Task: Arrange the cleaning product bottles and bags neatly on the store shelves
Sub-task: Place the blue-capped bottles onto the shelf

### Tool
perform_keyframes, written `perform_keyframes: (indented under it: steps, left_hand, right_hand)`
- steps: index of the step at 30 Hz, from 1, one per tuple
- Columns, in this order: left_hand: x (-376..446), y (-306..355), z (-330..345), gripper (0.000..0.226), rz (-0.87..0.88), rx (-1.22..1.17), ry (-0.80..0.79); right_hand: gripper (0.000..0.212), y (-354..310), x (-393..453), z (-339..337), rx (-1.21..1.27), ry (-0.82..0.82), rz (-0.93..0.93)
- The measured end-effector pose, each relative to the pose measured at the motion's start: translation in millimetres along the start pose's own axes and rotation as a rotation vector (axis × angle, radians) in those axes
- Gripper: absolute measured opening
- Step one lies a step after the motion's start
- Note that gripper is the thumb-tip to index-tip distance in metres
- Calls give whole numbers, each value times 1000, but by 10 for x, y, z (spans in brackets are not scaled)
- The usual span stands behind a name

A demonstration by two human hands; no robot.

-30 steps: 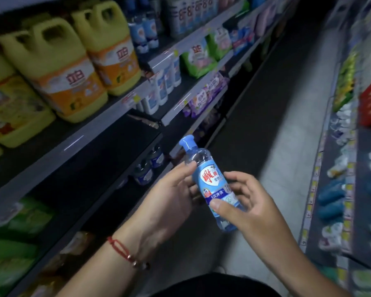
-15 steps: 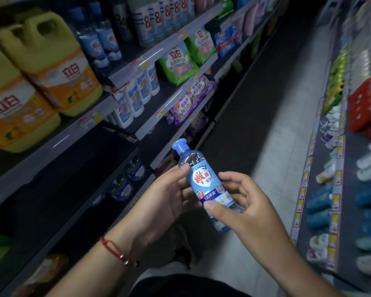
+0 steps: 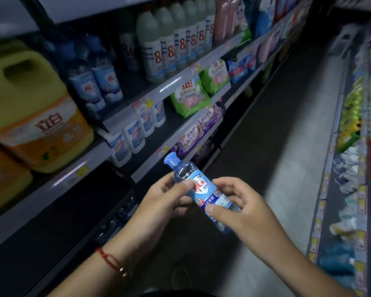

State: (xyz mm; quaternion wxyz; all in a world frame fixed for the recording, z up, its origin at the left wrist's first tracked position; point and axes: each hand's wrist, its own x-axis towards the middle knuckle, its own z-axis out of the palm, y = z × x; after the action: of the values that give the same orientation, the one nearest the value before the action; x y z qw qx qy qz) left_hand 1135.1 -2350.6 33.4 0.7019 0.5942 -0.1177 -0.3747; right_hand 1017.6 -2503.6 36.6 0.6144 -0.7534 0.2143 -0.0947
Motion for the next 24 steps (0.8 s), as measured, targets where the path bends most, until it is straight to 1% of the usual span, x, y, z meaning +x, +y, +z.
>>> perform_keyframes:
  steps: [2,4,8,12,17,19,20,22,23,24]
  left_hand:
    - [224,136,-54,22,32,26,44]
    - [421,282,-86,26,74,80,93]
    - [737,534,-112,26,192,176,186]
    - [1029,725,-149,32,292,271,282]
    - [1294,918,-251,48,397,423,573]
    - [1324,998,-287,55,427,577,683]
    - [1331,1028,-315,61,421,706,739]
    - [1331,1046,-398,71,358,1011,848]
    - [1332,1027,-441,72,329,1167,924]
    - [1339,1003,-465,70,317,1308,994]
  right_hand:
    - [43,-27,275,40,-34,-11,-33]
    - [46,-55,516,65,-87,-34,-75]
    - [52,-151,1026,46,-179,-107,-122]
    - [53,-285,1646,19,-245,-229,-189]
    - [49,-538,2428,67,-302,-414,-309]
    - [50,-682,2752,146,-298,-497,-334]
    - [54,-750,2915,207,-296,-533,-340]
    - [72,-864,3216,378,-276,-575,-340]
    - [74,-909,3345,467,-228,-591,-329]
    - [64,-948,3465,566,-166,-612,-327]
